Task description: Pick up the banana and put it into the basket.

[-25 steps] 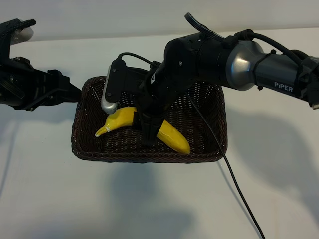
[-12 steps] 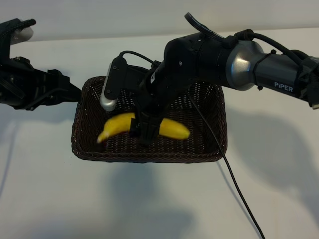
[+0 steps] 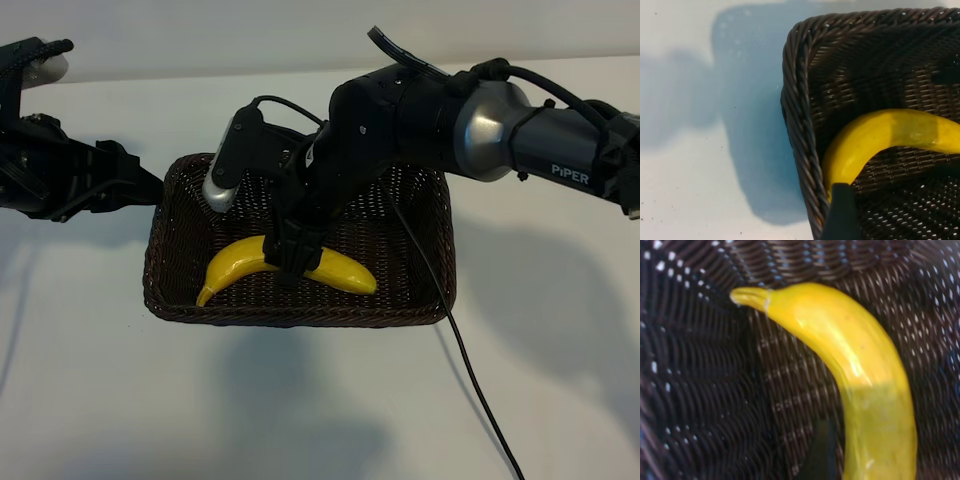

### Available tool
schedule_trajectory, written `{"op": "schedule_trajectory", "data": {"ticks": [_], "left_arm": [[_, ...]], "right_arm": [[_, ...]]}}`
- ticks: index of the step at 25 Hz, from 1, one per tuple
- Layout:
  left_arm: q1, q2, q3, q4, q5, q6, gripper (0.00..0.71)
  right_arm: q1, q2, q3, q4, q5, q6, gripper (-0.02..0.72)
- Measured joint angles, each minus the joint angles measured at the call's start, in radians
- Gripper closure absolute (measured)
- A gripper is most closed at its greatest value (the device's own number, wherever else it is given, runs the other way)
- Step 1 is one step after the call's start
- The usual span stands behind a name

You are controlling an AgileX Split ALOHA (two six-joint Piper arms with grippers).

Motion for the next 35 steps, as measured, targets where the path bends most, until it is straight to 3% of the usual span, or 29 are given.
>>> {"op": "schedule_trajectory", "data": {"ticks": [5,13,20,27,30,35], "left_arm": [[0.0,0.0,0.0,0.0,-0.007,0.004,0.113],[0.0,0.0,0.0,0.0,-0.015,0.023,0.113],[0.0,0.0,0.0,0.0,-0.017,0.037,0.113],[0.0,0.0,0.0,0.0,-0.019,0.051,0.113],[0.0,0.0,0.0,0.0,-0.021,0.052,0.113],[0.0,0.0,0.0,0.0,-0.022,0.052,0.113]], "right_arm": [[0.0,-0.029,-0.042,-0.113,0.097,0.123,0.027],[0.0,-0.093,-0.072,-0.277,0.269,0.256,0.046],[-0.004,-0.132,-0.076,-0.348,0.364,0.36,0.062],[-0.103,-0.162,-0.081,-0.34,0.45,0.491,0.091],[-0.16,-0.17,-0.081,-0.277,0.474,0.529,0.098],[-0.208,-0.202,-0.081,-0.181,0.485,0.524,0.1]]}}
